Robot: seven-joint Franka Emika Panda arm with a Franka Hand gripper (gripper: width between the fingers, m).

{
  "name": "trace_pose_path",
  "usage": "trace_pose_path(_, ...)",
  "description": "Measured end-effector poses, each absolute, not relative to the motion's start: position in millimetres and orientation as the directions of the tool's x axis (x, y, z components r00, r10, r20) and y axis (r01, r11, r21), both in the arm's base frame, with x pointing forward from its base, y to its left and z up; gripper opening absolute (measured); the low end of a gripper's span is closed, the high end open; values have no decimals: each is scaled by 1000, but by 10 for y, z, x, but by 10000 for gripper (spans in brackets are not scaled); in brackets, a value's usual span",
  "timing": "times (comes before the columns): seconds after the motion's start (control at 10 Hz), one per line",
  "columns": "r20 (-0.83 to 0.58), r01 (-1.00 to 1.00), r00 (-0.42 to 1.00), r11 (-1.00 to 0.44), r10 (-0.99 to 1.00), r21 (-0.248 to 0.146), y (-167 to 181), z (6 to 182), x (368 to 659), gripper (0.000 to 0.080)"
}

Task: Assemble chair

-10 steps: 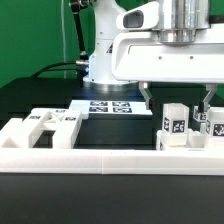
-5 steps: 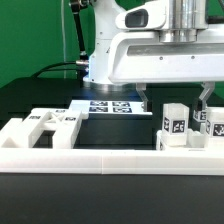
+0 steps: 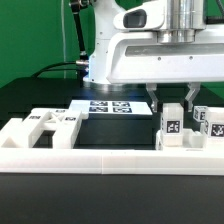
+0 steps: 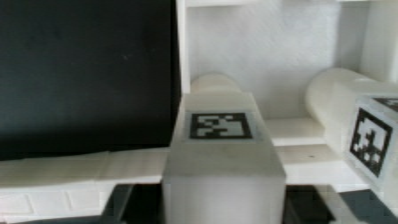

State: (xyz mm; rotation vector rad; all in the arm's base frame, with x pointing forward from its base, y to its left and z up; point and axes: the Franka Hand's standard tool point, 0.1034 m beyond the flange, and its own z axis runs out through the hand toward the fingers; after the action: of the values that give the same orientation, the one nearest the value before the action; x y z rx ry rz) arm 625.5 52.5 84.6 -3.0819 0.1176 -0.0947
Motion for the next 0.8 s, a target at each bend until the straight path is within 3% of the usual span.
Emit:
trace_pose_path(0.4,35,-370,927,-926,-373,-77,528,844,6251,288)
trace_pose_path(0.8,-12,-749,661,-658,-750,-75,559,829,6230,291)
